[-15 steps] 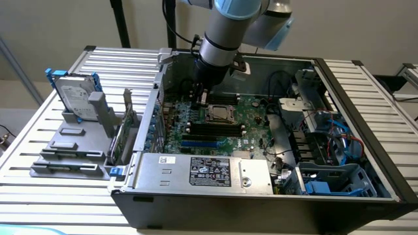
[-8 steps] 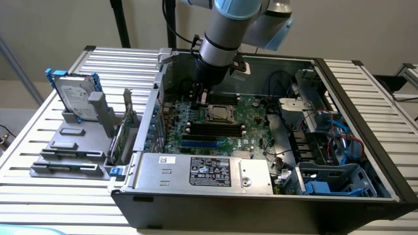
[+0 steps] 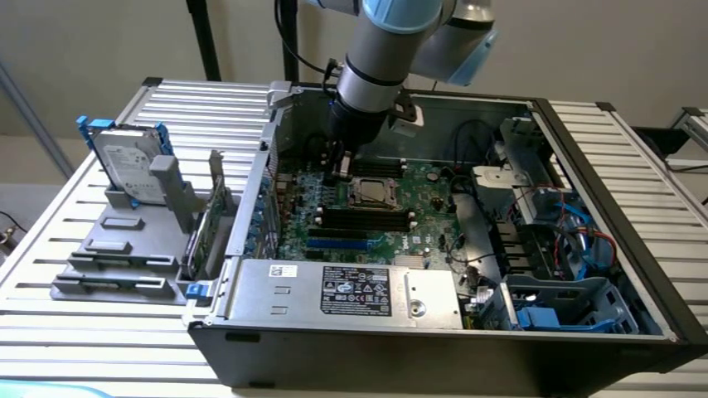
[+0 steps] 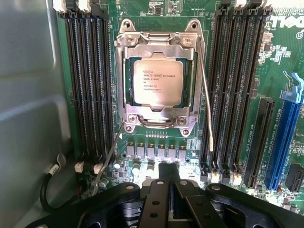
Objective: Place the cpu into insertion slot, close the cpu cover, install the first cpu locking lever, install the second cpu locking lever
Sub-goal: 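Install the first cpu locking lever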
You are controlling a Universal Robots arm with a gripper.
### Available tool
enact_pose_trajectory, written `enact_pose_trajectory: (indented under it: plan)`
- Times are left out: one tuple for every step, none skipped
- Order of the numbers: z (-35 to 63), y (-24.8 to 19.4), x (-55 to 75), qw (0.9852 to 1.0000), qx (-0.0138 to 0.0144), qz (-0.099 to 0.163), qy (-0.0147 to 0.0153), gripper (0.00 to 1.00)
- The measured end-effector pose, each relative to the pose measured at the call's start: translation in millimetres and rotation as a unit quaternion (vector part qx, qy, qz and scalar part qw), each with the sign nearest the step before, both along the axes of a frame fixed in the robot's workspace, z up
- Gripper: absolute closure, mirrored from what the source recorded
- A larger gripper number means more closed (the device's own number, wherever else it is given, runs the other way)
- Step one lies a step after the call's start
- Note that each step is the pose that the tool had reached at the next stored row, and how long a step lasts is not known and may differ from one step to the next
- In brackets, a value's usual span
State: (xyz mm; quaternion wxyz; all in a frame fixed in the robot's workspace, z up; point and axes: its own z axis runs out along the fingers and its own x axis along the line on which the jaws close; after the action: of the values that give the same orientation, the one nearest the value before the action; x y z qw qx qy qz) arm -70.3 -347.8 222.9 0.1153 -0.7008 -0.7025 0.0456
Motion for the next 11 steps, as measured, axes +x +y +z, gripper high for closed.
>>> enact_pose_trajectory:
  plan:
    - [0.1, -0.2, -2.0, 1.0, 0.0001, 0.0, 0.0001, 0.89]
    - [0.0, -0.5, -4.2, 1.0, 0.0008, 0.0, 0.0, 0.89]
    - [0.1, -0.7, -6.1, 1.0, 0.0017, -0.001, 0.0, 0.89]
    - [0.1, -0.7, -7.9, 1.0, 0.0025, -0.002, 0.0001, 0.89]
    - [0.2, -0.7, -9.1, 1.0, 0.0033, -0.004, 0.0001, 0.89]
    - [0.4, -0.7, -9.9, 1.0, 0.0043, -0.006, 0.0001, 0.89]
    - [0.7, -0.7, -10.2, 0.9999, 0.0055, -0.011, 0.0001, 0.89]
    - [1.1, -0.7, -10.3, 0.9999, 0.0063, -0.016, 0.0001, 0.89]
    - [1.2, -0.7, -10.3, 0.9997, 0.0068, -0.022, 0.0, 0.89]
    - [1.5, -0.7, -10.4, 0.9996, 0.0072, -0.028, -0.0001, 0.89]
    - [1.7, -0.7, -10.4, 0.9994, 0.0075, -0.034, -0.0001, 0.89]
